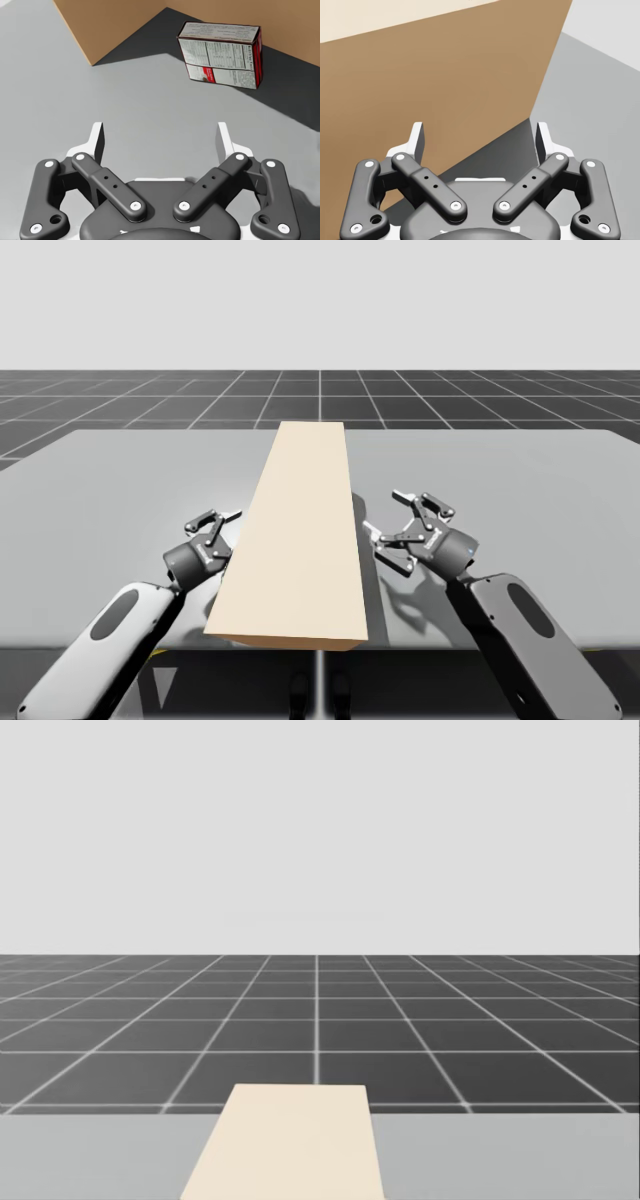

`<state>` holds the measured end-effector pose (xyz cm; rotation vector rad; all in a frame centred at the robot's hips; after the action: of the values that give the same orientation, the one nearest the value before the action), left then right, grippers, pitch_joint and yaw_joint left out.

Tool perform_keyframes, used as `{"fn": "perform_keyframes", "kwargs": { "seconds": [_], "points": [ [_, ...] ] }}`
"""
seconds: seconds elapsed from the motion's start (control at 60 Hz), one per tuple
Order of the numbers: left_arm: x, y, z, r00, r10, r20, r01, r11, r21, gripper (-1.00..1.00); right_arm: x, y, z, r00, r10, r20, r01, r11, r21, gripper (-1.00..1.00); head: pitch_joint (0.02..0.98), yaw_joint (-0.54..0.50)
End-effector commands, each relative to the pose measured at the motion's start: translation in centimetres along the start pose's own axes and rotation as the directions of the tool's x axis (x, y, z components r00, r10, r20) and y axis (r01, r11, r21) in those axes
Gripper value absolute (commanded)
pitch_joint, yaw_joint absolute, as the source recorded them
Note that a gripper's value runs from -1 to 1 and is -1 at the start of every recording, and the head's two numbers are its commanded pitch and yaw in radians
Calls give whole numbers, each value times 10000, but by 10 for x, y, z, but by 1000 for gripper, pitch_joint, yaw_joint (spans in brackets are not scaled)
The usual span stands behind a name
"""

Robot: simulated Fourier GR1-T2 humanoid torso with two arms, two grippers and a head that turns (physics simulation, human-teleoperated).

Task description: Retrieve the object from inside the box.

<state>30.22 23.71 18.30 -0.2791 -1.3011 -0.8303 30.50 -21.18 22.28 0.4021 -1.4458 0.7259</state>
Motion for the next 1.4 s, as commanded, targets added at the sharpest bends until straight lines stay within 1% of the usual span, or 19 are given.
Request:
{"fn": "perform_keyframes", "kwargs": {
  "seconds": [0.017, 0.15, 0.25, 0.333, 0.45, 0.5, 0.6, 0.65, 0.683, 0.717, 0.75, 0.767, 0.8, 0.9, 1.017, 1.133, 1.2, 1.35, 1.4],
  "points": [
    [4, -31, -10, 9995, -326, 0, 326, 9972, -673, -1000, 0, 14, -1, 9993, 369, 112, -375, 9978, 549, -1000, 154, -10],
    [8, -41, -23, 9993, 308, 193, -285, 9934, -1112, -1000, 0, 15, -2, 9990, 418, 158, -426, 9976, 554, -1000, 155, -15],
    [14, -43, -34, 9986, 288, 439, -229, 9912, -1301, -1000, 1, 17, -4, 9986, 493, 207, -504, 9969, 596, -1000, 158, -10],
    [15, -35, -43, 9979, 340, 547, -255, 9885, -1494, -1000, 1, 18, -4, 9981, 551, 269, -567, 9965, 622, -1000, 163, -4],
    [13, -21, -54, 9947, 802, 639, -679, 9821, -1758, -1000, 1, 19, -4, 9975, 630, 330, -649, 9960, 611, -1000, 167, 0],
    [10, -17, -59, 9947, 804, 639, -678, 9814, -1797, -1000, 1, 19, -4, 9972, 664, 350, -684, 9960, 584, -1000, 169, -1],
    [8, -13, -69, 9940, 932, 575, -802, 9770, -1975, -1000, 1, 21, -5, 9965, 754, 368, -774, 9954, 565, -1000, 174, 4],
    [7, -12, -76, 9922, 1151, 487, -1025, 9723, -2101, -1000, 1, 21, -5, 9964, 757, 372, -779, 9952, 594, -1000, 175, 8],
    [7, -10, -82, 9940, 973, 507, -850, 9749, -2056, -1000, 1, 22, -5, 9960, 809, 378, -829, 9949, 566, -1000, 178, 10],
    [7, -10, -87, 9910, 1280, 402, -1163, 9688, -2191, -1000, 2, 23, -5, 9959, 819, 391, -841, 9948, 580, -1000, 180, 9],
    [6, -9, -91, 9930, 1103, 411, -991, 9719, -2133, -1000, 2, 23, -5, 9958, 827, 390, -849, 9947, 578, -1000, 182, 7],
    [5, -9, -95, 9920, 1212, 340, -1108, 9689, -2215, -1000, 2, 23, -5, 9955, 851, 408, -874, 9945, 572, -1000, 182, 6],
    [5, -9, -98, 9938, 1064, 320, -971, 9715, -2162, -1000, 2, 23, -5, 9954, 854, 427, -878, 9944, 582, -1000, 184, 5],
    [4, -9, -110, 9930, 1173, 136, -1110, 9663, -2323, -1000, 3, 24, -5, 9949, 900, 444, -926, 9940, 585, -1000, 190, 0],
    [6, -18, -121, 9954, 951, 89, -896, 9624, -2564, -1000, 3, 24, -5, 9948, 917, 450, -942, 9939, 579, -1000, 196, -3],
    [13, -27, -127, 9924, 1225, 114, -1145, 9535, -2786, -1000, 4, 24, -4, 9945, 937, 476, -964, 9936, 588, -1000, 201, -2],
    [14, -34, -128, 9951, 983, 75, -919, 9523, -2908, -1000, 5, 25, -4, 9943, 953, 486, -980, 9934, 588, -1000, 201, -2],
    [14, -29, -138, 9927, 1205, -33, -1163, 9505, -2881, -1000, 5, 25, -4, 9943, 946, 493, -974, 9935, 589, -1000, 197, -7],
    [14, -29, -140, 9936, 1132, -34, -1095, 9522, -2851, -1000, 5, 25, -4, 9943, 951, 485, -979, 9934, 599, -1000, 199, -9]
  ]
}}
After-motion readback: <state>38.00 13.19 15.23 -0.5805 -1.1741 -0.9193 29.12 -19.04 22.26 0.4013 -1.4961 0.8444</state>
